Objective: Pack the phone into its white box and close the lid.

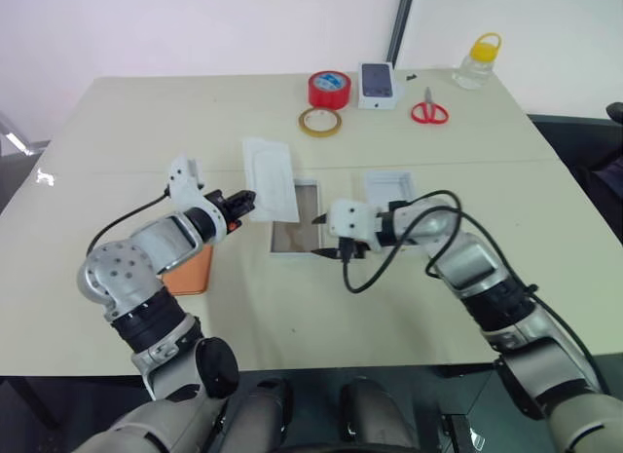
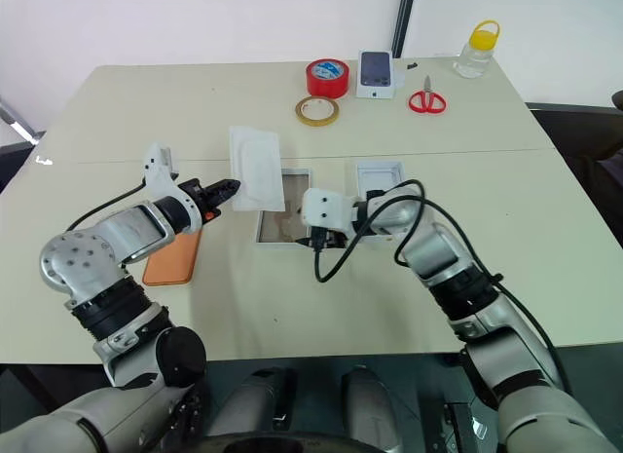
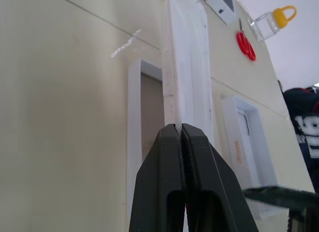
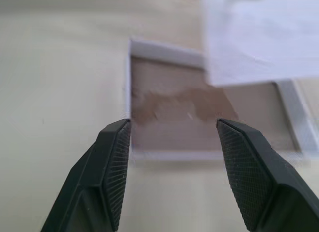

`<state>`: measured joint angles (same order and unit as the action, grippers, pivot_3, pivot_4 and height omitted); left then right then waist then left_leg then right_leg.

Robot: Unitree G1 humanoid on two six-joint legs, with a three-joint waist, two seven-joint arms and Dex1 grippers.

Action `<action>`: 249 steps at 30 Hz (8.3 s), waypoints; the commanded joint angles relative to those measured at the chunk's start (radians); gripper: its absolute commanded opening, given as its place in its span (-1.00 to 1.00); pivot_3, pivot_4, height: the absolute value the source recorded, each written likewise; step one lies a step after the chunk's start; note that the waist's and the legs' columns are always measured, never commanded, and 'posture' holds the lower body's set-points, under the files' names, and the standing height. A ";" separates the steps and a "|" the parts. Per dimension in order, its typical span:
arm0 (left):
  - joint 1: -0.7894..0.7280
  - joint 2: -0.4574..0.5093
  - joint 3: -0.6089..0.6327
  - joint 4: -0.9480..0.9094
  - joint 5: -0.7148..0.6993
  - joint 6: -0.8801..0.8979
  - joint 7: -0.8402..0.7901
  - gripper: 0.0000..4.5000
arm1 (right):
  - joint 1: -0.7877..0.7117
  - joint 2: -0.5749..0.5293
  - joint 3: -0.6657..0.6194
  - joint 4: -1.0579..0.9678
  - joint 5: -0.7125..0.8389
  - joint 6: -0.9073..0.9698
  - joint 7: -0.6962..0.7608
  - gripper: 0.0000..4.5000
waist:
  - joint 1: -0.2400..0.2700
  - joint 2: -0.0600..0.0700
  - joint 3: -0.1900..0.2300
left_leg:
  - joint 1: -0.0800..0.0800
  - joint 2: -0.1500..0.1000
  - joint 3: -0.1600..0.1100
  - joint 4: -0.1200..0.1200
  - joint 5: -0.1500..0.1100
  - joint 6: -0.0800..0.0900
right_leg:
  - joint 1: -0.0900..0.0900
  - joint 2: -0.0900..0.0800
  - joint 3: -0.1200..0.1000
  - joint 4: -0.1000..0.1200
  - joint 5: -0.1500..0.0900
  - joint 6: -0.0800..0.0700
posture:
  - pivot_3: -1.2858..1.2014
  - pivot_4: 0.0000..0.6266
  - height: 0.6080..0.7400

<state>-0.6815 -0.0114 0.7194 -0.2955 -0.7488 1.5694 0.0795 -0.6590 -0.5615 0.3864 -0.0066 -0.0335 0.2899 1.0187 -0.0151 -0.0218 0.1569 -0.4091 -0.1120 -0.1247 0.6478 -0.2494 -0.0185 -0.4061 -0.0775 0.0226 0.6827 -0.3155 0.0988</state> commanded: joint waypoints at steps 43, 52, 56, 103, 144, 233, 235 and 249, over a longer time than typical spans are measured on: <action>0.361 0.610 -0.549 -0.121 0.306 -0.595 -0.484 0.79 | -0.179 0.301 -0.086 0.214 -0.006 0.280 -0.317 -0.98 | -0.027 0.001 0.000 | 0.001 0.001 0.000 -0.004 0.002 -0.003 | -0.002 0.001 0.002 0.001 0.001 -0.001 | 0.03 -0.52 1.00; 0.549 0.684 -0.497 -0.074 0.315 -0.840 -0.646 0.79 | -0.327 0.475 -0.058 0.517 -0.047 0.253 -0.419 -0.98 | -0.027 0.002 0.001 | 0.000 0.001 0.000 -0.004 0.002 -0.002 | -0.003 0.000 0.001 0.000 0.001 -0.002 | 0.03 -0.52 1.00; 0.598 0.687 -0.495 -0.073 0.326 -0.863 -0.653 0.79 | -0.399 0.538 -0.056 0.686 -0.064 0.218 -0.473 -0.98 | -0.030 0.003 0.001 | 0.000 0.001 0.000 -0.005 0.002 -0.003 | -0.004 0.001 0.002 0.001 0.001 -0.002 | 0.03 -0.52 1.00; 0.445 0.574 -0.153 0.084 0.188 -0.459 -0.317 0.89 | -0.200 0.558 0.109 0.166 -0.124 0.377 -0.329 -0.99 | -0.031 0.003 0.001 | 0.000 0.001 -0.001 -0.004 0.001 -0.002 | -0.004 0.001 0.001 0.002 0.001 -0.002 | 0.03 -0.52 1.00; 0.359 0.209 -0.125 -0.087 -0.048 0.045 -0.251 0.89 | -0.244 0.612 0.237 0.361 -0.173 0.411 -0.263 -0.99 | 0.004 0.007 -0.003 | 0.004 -0.002 -0.003 -0.003 0.001 -0.002 | -0.001 -0.001 -0.001 -0.001 0.000 -0.001 | 0.03 -0.52 1.00; 0.050 0.323 -0.443 0.498 -0.744 -0.445 0.204 -0.99 | -0.046 -0.012 -0.144 -0.197 0.052 0.583 -0.231 -1.00 | 0.000 0.001 -0.001 | -0.002 -0.001 -0.002 -0.003 0.001 -0.002 | -0.003 -0.001 0.001 -0.001 0.000 -0.001 | 0.03 -0.52 1.00; 0.054 0.317 -0.442 0.492 -0.732 -0.442 0.199 -0.99 | -0.050 -0.011 -0.141 -0.195 0.054 0.582 -0.233 -1.00 | 0.001 0.001 -0.001 | -0.002 -0.001 -0.002 -0.003 0.001 -0.002 | -0.003 -0.001 0.001 -0.001 0.000 -0.001 | 0.03 -0.52 1.00; 0.079 0.355 -0.454 0.385 -0.680 -0.384 0.186 0.96 | -0.060 -0.018 -0.105 -0.179 0.043 0.557 -0.226 -1.00 | -0.001 0.001 0.000 | -0.002 -0.001 -0.002 -0.003 0.001 -0.002 | -0.003 0.000 0.001 -0.001 0.000 -0.001 | 0.03 -0.52 1.00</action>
<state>-0.5990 0.3226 0.2620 0.1411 -1.4403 1.1706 0.2852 -0.6931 -0.5699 0.2856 -0.1705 0.0065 0.8656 0.7912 -0.0159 -0.0211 0.1565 -0.4110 -0.1127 -0.1268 0.6449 -0.2482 -0.0206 -0.4095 -0.0778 0.0233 0.6823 -0.3151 0.0975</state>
